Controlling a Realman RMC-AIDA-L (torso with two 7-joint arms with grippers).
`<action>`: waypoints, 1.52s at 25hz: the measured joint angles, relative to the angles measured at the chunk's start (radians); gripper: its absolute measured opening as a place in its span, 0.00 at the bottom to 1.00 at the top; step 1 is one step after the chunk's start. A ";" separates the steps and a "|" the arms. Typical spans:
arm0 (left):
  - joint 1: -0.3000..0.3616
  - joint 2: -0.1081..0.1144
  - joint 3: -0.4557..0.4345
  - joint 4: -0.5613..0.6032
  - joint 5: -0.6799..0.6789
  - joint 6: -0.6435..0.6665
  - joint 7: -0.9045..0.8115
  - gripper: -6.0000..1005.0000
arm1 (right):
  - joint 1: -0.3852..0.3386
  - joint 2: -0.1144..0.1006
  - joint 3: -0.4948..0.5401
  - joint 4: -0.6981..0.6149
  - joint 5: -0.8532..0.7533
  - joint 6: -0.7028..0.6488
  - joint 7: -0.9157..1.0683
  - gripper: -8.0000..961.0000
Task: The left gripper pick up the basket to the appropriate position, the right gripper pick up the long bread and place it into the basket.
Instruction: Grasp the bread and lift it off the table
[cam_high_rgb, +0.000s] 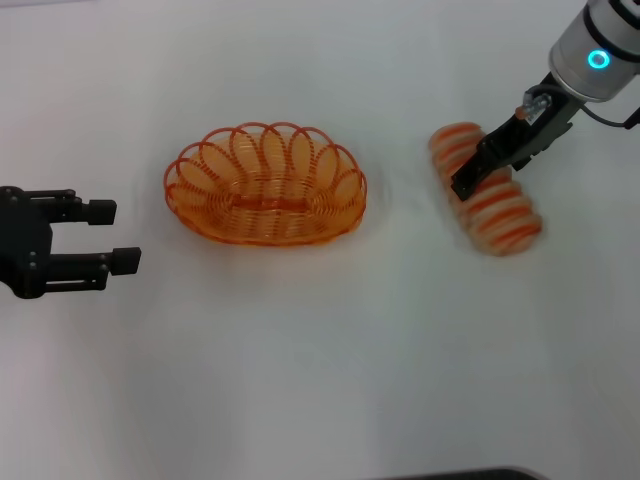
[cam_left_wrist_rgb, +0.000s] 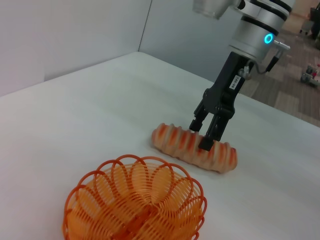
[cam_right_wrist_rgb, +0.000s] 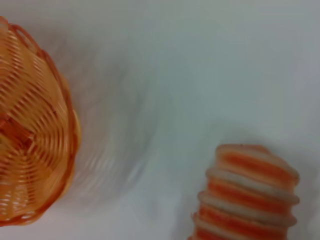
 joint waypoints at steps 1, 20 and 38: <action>0.000 0.000 0.000 0.000 0.000 0.000 0.000 0.70 | 0.004 0.000 0.000 0.011 0.000 0.005 0.000 0.95; 0.000 0.000 0.000 -0.003 -0.001 -0.001 0.002 0.70 | 0.009 0.000 -0.049 0.043 0.000 0.034 0.014 0.87; -0.002 -0.005 0.000 -0.009 -0.005 -0.026 0.000 0.70 | -0.054 -0.015 -0.026 -0.094 0.064 0.017 -0.216 0.57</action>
